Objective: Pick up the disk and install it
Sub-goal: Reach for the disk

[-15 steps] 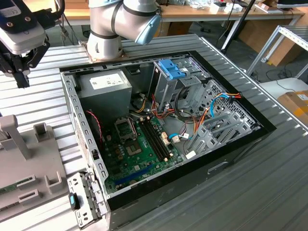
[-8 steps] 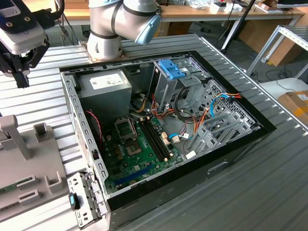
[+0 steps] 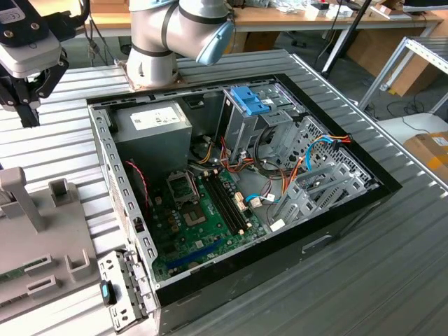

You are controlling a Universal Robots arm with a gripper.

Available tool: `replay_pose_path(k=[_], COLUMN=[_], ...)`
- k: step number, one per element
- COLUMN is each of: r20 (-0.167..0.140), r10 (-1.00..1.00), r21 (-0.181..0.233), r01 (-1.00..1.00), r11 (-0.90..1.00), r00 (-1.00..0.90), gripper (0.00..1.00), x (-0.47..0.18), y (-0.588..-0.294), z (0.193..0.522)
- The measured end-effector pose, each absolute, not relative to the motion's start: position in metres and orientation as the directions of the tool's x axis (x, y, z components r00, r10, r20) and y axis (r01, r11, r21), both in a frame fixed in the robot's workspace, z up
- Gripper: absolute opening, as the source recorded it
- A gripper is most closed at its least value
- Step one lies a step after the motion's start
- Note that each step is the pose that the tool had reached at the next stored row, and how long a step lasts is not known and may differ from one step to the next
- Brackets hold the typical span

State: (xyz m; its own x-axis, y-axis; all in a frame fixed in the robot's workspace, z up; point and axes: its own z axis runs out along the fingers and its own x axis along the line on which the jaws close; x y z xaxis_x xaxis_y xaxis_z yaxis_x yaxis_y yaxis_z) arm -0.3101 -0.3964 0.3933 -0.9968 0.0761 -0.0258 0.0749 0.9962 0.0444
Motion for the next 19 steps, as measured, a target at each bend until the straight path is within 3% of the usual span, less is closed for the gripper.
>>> replay_pose_path(k=[19], r20=[-0.026], r10=[0.076], r21=[0.044], r01=[0.075], r11=[0.996], r00=[-0.997], gripper=[0.11], x=[-0.3179], y=[-0.3875], z=[0.3933])
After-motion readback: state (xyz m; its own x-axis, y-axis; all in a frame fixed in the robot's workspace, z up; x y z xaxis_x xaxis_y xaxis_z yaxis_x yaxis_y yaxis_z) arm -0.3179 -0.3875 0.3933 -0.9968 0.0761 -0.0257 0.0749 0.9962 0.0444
